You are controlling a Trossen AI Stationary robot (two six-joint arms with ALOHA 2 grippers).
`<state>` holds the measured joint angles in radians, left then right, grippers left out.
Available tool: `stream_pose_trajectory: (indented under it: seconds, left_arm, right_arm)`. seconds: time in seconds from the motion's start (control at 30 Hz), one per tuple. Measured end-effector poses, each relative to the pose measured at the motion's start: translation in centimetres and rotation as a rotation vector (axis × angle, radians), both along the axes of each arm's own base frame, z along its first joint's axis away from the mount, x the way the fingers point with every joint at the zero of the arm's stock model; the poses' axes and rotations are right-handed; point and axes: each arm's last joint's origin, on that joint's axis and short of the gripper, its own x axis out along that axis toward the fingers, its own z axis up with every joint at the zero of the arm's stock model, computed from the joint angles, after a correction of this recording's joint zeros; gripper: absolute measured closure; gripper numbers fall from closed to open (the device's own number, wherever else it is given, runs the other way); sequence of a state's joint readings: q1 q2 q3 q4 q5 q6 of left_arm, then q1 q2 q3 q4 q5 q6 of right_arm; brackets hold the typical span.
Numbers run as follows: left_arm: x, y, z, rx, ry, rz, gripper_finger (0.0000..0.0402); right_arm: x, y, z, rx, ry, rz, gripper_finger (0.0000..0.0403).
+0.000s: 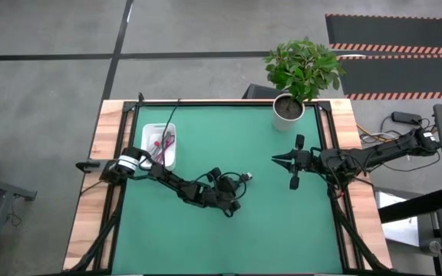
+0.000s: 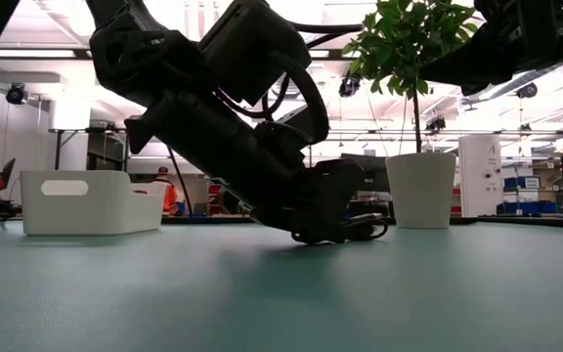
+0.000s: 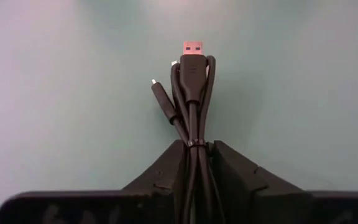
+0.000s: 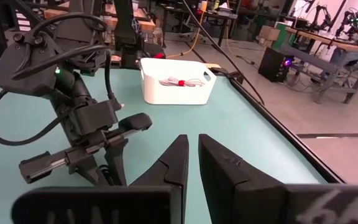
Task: Pick and place USB-C Cables
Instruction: Put the black charger cable into the white bin
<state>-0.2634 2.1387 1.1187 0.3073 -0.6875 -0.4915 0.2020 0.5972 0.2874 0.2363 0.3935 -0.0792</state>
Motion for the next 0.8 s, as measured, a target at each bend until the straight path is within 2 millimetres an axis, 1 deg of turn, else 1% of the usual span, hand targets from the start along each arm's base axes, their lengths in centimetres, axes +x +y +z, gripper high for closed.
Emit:
stream_pose_trajectory:
  seconds: [0.1, 0.23, 0.4, 0.47, 0.57, 0.7, 0.8]
  left_arm:
    - [0.0, 0.0, 0.0, 0.001, 0.000, 0.001, 0.0356]
    - [0.0, 0.0, 0.0, 0.002, 0.000, 0.002, 0.0360]
    - [-0.1, -0.1, 1.1, 0.034, 0.013, -0.021, 0.0362]
    - [-0.1, -0.1, 2.0, 0.045, -0.006, -0.028, 0.0363]
    - [-0.2, -0.1, 4.1, 0.053, -0.058, -0.026, 0.0370]
    - [-0.5, -0.1, 6.3, 0.045, -0.103, -0.027, 0.0370]
    - [-0.8, -0.1, 8.3, 0.032, -0.154, -0.027, 0.0370]
  right_arm:
    - [0.0, 0.0, 0.0, 0.006, -0.001, -0.001, 0.0376]
    - [0.0, 0.0, 0.0, 0.012, -0.003, -0.002, 0.0376]
    - [0.0, 0.0, 0.0, 0.015, -0.004, -0.003, 0.0376]
    - [0.0, 0.0, 0.0, 0.015, -0.005, -0.002, 0.0376]
    - [0.0, 0.0, 0.1, 0.016, -0.007, -0.002, 0.0376]
    - [0.0, 0.0, 0.0, 0.017, -0.005, -0.002, 0.0376]
    - [0.0, 0.0, 0.0, 0.017, -0.004, -0.002, 0.0376]
